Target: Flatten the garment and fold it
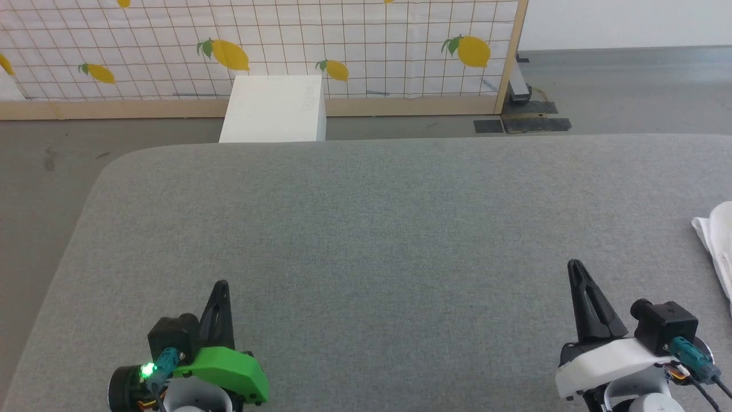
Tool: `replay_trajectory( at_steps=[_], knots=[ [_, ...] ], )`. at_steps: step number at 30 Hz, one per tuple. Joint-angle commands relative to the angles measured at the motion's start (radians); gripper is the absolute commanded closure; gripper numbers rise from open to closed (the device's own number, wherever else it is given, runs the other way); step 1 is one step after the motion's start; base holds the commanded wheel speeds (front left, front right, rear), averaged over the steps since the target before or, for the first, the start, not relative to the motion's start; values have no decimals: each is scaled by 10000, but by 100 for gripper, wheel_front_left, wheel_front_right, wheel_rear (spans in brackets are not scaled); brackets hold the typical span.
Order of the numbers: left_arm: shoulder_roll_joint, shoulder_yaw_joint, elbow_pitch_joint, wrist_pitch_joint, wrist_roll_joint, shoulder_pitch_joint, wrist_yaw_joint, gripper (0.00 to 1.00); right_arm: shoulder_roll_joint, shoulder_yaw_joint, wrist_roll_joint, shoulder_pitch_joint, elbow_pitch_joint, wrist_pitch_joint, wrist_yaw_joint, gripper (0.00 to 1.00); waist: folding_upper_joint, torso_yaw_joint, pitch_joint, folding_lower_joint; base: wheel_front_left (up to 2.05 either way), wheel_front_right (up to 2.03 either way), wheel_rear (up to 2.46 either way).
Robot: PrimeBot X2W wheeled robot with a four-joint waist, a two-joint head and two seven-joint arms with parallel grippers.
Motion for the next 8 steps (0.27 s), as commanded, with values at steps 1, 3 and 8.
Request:
replay_trajectory(
  at_steps=[1, 3, 8],
  knots=[
    [-36, 43, -78, 54, 92, 54, -52, 100, 1, 9, -145, 17, -105, 78, -3, 100, 0, 1, 2, 0, 0, 0, 0],
    [-38, 56, -118, 92, 126, 57, -61, 100, 1, 12, -179, 18, -137, 118, -3, 100, 0, 1, 5, 0, 0, 0, 0],
    [-45, 87, -214, 184, 211, 65, -82, 100, 1, 18, -260, 20, -215, 216, -4, 100, 0, 1, 12, 0, 0, 0, 0]
  ],
)
